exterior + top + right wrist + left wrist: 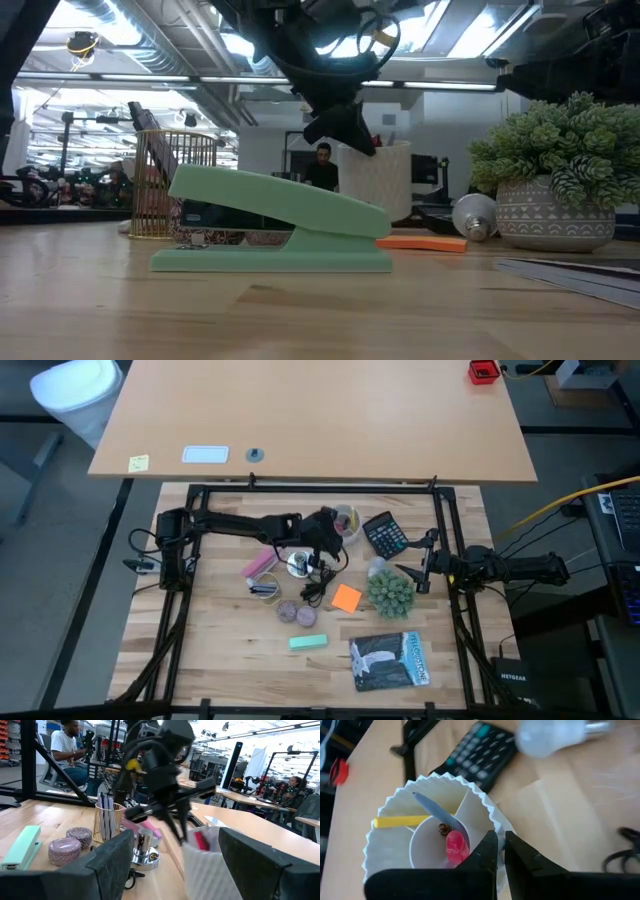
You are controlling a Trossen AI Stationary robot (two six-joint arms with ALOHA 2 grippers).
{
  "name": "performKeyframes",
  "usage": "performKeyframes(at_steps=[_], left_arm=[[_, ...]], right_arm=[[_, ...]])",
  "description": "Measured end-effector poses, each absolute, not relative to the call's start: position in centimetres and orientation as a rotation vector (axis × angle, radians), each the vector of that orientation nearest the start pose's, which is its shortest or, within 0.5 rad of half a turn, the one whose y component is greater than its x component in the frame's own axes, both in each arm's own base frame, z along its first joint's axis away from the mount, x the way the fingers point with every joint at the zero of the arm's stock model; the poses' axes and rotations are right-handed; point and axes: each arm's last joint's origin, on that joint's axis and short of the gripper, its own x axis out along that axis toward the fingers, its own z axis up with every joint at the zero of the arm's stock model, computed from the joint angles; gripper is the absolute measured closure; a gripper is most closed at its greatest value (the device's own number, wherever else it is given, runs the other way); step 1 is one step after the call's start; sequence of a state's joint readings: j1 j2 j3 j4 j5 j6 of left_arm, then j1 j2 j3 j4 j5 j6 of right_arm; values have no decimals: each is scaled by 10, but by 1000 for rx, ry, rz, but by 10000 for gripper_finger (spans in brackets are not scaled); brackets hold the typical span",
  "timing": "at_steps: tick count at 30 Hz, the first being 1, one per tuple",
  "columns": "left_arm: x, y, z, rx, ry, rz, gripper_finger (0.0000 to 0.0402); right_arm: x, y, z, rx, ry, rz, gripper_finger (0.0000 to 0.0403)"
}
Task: Screw lightbulb
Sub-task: Move the white pen rack to the upper middle of the table
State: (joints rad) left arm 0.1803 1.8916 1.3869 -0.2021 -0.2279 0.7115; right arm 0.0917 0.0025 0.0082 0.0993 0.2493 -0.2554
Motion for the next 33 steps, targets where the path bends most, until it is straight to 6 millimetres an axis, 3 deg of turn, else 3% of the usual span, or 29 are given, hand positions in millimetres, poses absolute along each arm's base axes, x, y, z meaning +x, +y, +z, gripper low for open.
performKeyframes(at_steps=[8, 15, 27, 33], left_arm=[[392, 127, 247, 557, 805, 286, 392], [367, 158, 248, 420, 910, 372, 396], [351, 159, 239, 312, 1057, 311, 394], [351, 160, 240, 317, 1059, 319, 368]], right_arm=[[96, 2, 175, -238, -77, -169, 107], [96, 2, 173, -241, -58, -167, 107], [96, 2, 172, -243, -49, -165, 107], [96, 2, 172, -243, -48, -165, 107]])
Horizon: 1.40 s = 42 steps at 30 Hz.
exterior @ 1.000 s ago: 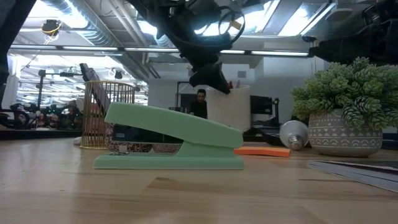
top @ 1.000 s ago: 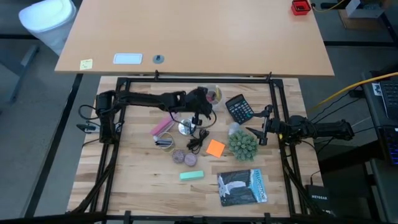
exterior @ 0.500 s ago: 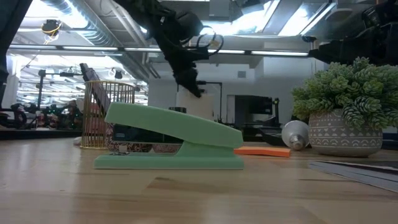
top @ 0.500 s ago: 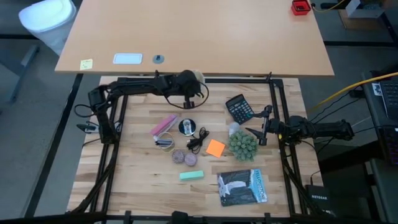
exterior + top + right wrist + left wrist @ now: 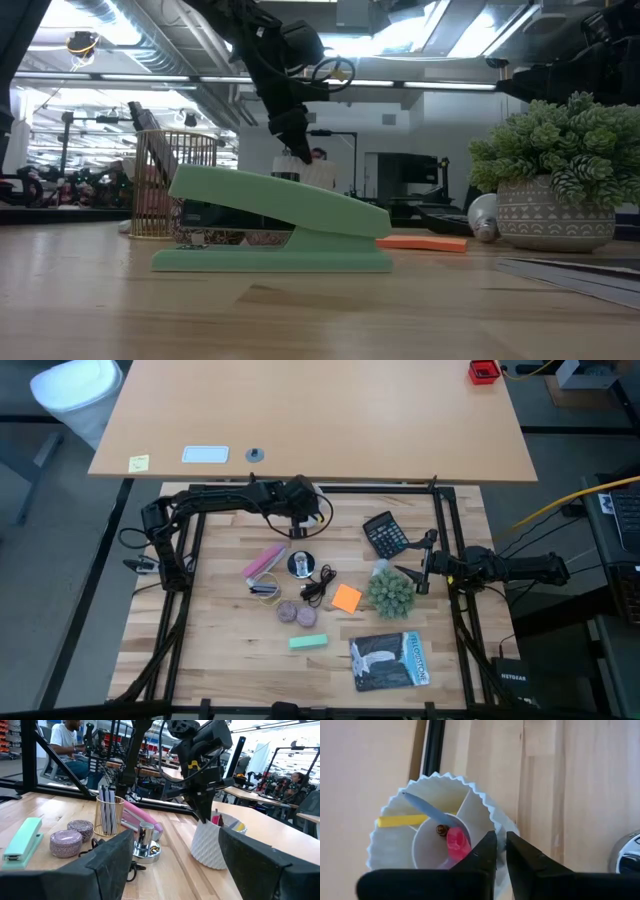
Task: Screw lightbulb
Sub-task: Move the white pen rack to the upper middle of the table, then move the gray potted plant to the upper right of the table
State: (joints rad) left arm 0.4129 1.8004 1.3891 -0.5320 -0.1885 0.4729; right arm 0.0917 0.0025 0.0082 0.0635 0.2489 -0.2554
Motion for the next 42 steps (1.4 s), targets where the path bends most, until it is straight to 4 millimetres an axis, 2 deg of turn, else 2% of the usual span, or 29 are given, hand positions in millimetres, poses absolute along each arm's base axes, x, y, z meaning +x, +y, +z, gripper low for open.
performKeyframes(at_steps=[11, 18, 23, 25, 29, 34, 38, 42], left_arm=[[350, 160, 241, 349, 1080, 379, 299], [350, 147, 262, 416, 1015, 428, 270], [343, 128, 290, 496, 946, 463, 271], [339, 119, 303, 511, 907, 463, 272], [328, 96, 329, 460, 795, 471, 272], [311, 66, 359, 342, 649, 469, 272], [298, 46, 372, 248, 596, 450, 272], [292, 29, 371, 146, 607, 429, 272]], right_arm=[[96, 2, 172, -243, -47, -165, 107], [95, 2, 182, -230, -120, -176, 107], [88, 1, 207, -214, -202, -184, 107], [87, 1, 211, -179, -211, -170, 107], [84, 3, 222, -19, -288, -63, 107], [84, 7, 223, 158, -296, 81, 107], [84, 7, 223, 197, -295, 77, 107], [84, 6, 223, 257, -300, 83, 107]])
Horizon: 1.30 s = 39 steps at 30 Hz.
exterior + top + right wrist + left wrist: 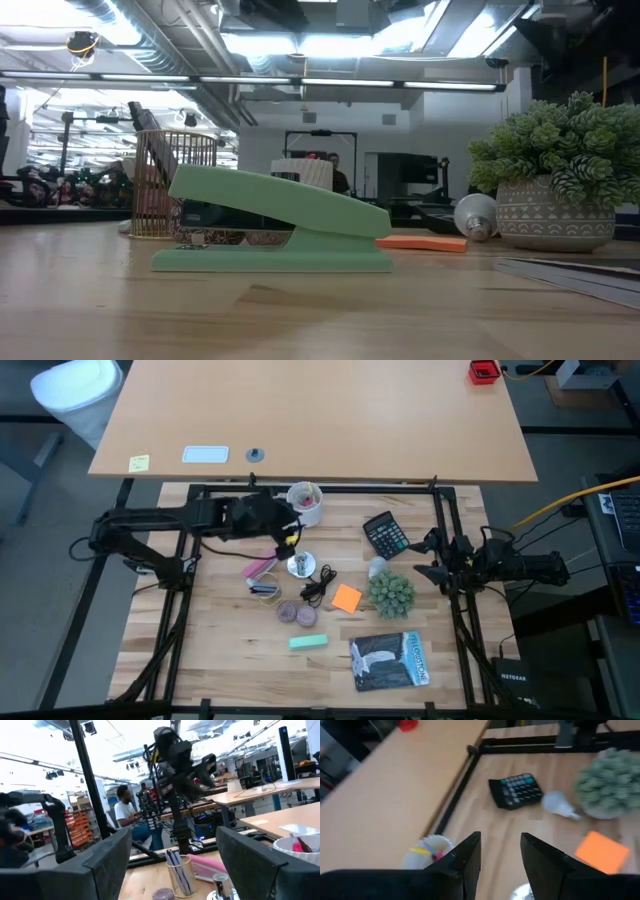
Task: Screw lightbulb
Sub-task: Move the gray potted plant to the upper right of the table
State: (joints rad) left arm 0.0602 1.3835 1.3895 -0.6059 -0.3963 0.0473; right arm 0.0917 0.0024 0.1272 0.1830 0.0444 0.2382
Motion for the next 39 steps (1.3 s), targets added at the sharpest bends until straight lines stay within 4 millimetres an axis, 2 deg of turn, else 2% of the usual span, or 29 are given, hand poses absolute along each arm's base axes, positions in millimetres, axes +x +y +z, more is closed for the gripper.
performKeyframes(at_steps=[6, 10, 15, 18, 25, 29, 33, 39], left_arm=[[285, 10, 356, 125, 753, 384, 272], [282, 1, 342, 94, 817, 379, 272], [281, -7, 322, 85, 864, 367, 273], [279, -10, 310, 71, 902, 372, 273], [275, -13, 289, 37, 951, 392, 273], [274, -13, 282, 33, 962, 397, 273], [275, -13, 278, 44, 944, 387, 273], [277, -13, 271, 93, 937, 359, 273]], right_arm=[[86, 9, 223, 252, -278, 167, 107], [93, 11, 224, 312, -262, 209, 107], [106, 12, 220, 333, -147, 200, 107], [114, 13, 228, 343, -56, 185, 107], [129, 14, 267, 329, 291, 125, 107], [143, 15, 281, 325, 531, 81, 107], [163, 17, 282, 316, 737, 43, 107], [192, 21, 267, 318, 1043, 25, 107]])
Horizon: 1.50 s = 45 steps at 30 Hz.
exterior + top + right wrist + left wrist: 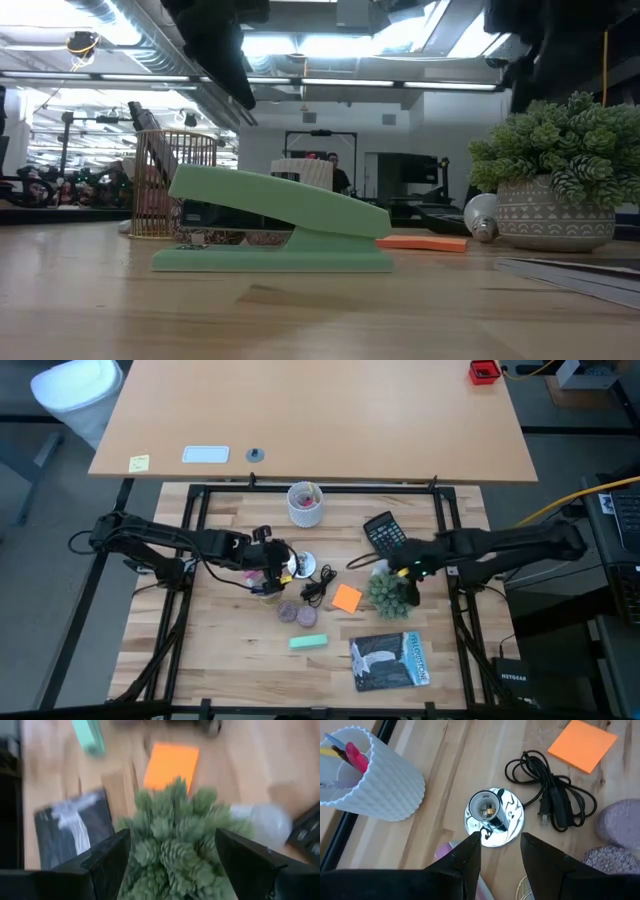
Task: Screw lightbulb
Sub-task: Move the gray potted plant to the upper right of the table
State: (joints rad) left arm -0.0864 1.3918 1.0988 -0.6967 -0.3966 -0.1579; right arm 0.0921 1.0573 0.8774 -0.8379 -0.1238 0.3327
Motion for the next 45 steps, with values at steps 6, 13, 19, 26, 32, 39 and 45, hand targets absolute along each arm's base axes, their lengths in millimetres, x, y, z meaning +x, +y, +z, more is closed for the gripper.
performKeyframes(at_steps=[6, 13, 19, 26, 32, 39, 45], left_arm=[[277, -13, 271, 104, 937, 353, 273], [277, -13, 271, 134, 944, 338, 272], [277, -13, 271, 167, 949, 321, 273], [277, -12, 271, 172, 950, 320, 272], [277, -12, 271, 195, 949, 308, 273], [278, -12, 272, 213, 944, 298, 273], [282, -13, 274, 233, 905, 285, 273]], right_arm=[[212, 24, 248, 326, 1234, 12, 112], [219, 25, 230, 321, 1357, -15, 199], [217, 24, 229, 318, 1382, -24, 330], [206, 18, 228, 183, 1473, -185, 369], [192, 11, 226, 4, 1580, -357, 355], [189, -5, 228, -68, 1582, -509, 386], [187, -31, 229, -76, 1559, -689, 374]])
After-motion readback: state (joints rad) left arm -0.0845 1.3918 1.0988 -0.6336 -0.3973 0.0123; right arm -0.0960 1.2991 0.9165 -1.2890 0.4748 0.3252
